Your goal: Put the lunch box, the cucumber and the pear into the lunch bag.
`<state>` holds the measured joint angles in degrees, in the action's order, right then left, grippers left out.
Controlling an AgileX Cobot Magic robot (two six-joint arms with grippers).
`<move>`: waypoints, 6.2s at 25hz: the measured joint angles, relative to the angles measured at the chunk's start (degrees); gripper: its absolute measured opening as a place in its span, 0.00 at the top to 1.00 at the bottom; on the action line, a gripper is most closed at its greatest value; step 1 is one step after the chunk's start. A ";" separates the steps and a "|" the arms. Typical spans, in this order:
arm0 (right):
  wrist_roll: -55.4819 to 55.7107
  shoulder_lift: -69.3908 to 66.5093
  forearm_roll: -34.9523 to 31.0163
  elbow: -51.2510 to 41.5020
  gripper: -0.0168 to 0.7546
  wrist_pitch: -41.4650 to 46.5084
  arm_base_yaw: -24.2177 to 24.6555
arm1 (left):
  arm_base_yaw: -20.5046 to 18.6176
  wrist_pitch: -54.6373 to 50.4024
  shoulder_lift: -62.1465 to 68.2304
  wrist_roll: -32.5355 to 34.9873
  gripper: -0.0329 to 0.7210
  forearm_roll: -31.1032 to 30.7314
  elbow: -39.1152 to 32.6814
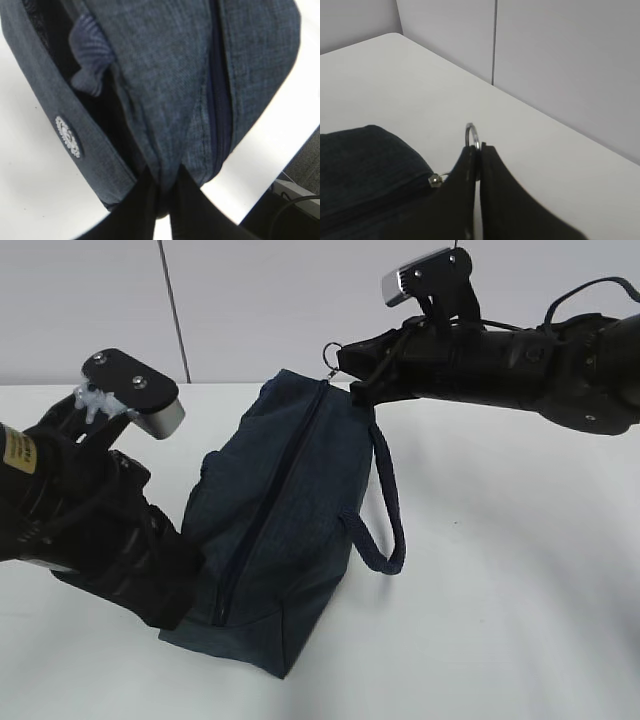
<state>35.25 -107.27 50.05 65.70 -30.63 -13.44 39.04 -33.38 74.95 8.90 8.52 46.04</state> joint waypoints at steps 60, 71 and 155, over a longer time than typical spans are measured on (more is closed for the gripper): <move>12.48 -0.51 13.50 0.45 0.98 -8.63 1.43 | -7.81 13.86 -1.94 -2.53 0.47 -1.18 6.80; 12.62 -0.51 13.84 0.45 0.98 -8.63 1.43 | -7.88 7.57 10.02 -2.55 0.43 0.17 18.65; 15.04 -0.51 16.63 0.52 0.98 -9.42 1.43 | -15.91 -4.54 25.11 -2.94 0.78 11.02 33.51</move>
<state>50.28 -107.77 66.68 66.22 -40.05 -12.01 23.14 -37.93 100.06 5.96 19.54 79.55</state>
